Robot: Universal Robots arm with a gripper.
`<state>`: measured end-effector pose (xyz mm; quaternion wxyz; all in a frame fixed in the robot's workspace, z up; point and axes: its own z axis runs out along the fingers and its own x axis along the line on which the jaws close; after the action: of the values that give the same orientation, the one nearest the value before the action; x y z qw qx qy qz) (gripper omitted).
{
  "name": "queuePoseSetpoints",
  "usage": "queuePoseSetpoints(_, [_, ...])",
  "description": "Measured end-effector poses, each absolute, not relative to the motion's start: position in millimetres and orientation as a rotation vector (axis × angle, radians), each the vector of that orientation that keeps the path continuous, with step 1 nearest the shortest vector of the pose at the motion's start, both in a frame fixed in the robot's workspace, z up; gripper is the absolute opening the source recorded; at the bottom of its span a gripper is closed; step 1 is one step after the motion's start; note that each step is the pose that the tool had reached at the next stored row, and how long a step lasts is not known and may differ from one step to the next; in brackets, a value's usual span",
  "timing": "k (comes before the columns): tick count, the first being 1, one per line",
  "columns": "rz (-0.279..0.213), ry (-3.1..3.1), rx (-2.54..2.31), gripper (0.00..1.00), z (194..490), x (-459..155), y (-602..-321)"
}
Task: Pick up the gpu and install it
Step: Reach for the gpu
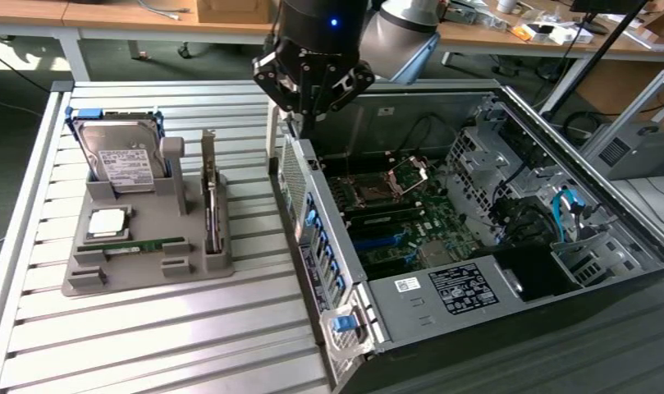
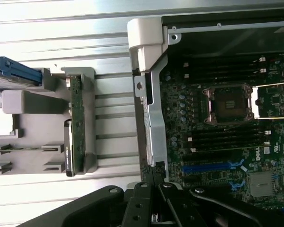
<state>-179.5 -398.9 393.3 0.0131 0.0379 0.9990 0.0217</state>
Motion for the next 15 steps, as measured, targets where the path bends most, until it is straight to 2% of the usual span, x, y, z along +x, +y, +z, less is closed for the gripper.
queuePoseSetpoints(15, [0.068,3.112,0.118,0.1,393.3,-184.8,-398.9])
